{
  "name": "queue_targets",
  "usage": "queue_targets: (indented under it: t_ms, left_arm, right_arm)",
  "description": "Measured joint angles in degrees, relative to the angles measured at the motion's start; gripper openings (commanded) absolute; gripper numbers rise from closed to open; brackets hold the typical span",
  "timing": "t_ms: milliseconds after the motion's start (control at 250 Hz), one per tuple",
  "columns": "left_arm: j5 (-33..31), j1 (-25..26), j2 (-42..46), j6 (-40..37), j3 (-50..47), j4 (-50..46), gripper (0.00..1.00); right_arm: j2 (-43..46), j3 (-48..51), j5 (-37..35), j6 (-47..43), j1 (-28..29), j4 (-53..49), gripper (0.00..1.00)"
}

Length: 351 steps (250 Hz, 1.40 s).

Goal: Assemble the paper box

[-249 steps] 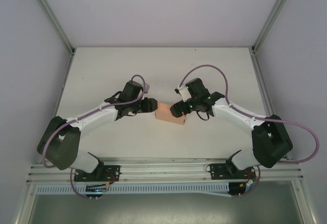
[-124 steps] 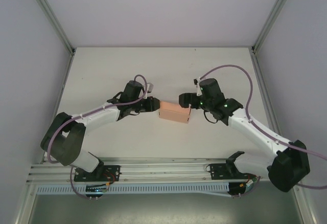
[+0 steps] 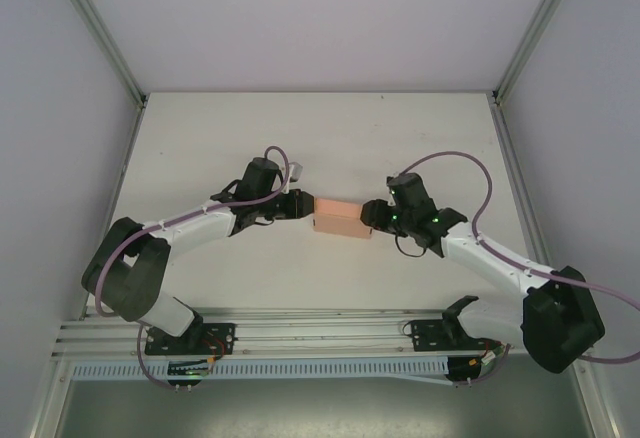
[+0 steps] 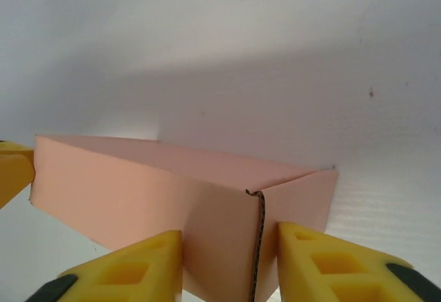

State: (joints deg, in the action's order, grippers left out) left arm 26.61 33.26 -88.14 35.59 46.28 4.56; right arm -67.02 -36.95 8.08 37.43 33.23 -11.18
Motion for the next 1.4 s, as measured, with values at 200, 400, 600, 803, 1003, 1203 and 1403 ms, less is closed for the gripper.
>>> queue_targets:
  t_ms: [200, 400, 600, 803, 1003, 1203, 1403]
  left_arm:
    - [0.4, -0.2, -0.1, -0.4, 0.0, 0.6, 0.10]
    - [1.5, -0.7, -0.5, -1.0, -0.3, 1.8, 0.00]
    - [1.6, -0.7, -0.7, -1.7, -1.0, 3.7, 0.00]
    - [2.7, -0.7, -1.0, -3.0, -1.5, 5.5, 0.00]
    - [4.9, -1.1, -2.7, -4.1, -0.3, 6.3, 0.00]
    - [5.7, -0.9, -2.9, -5.8, 1.7, 2.8, 0.00]
    - [5.7, 0.0, -3.5, -7.9, 5.2, -3.5, 0.00]
  right_arm:
    - [1.7, 5.2, 1.0, 4.3, -1.2, 8.2, 0.07]
    - [3.6, 8.9, 1.2, 7.1, -1.3, 13.5, 0.00]
    - [4.7, 10.2, 3.7, 8.1, -3.5, 15.1, 0.00]
    - [4.9, 10.5, 5.9, 8.1, -4.8, 15.3, 0.00]
    - [4.8, 9.5, 5.7, 7.5, -5.4, 13.6, 0.13]
    - [4.1, 4.7, 4.4, 3.9, -5.3, 4.3, 0.47]
    - [3.8, -2.5, 1.6, -3.7, -5.3, -7.2, 0.77]
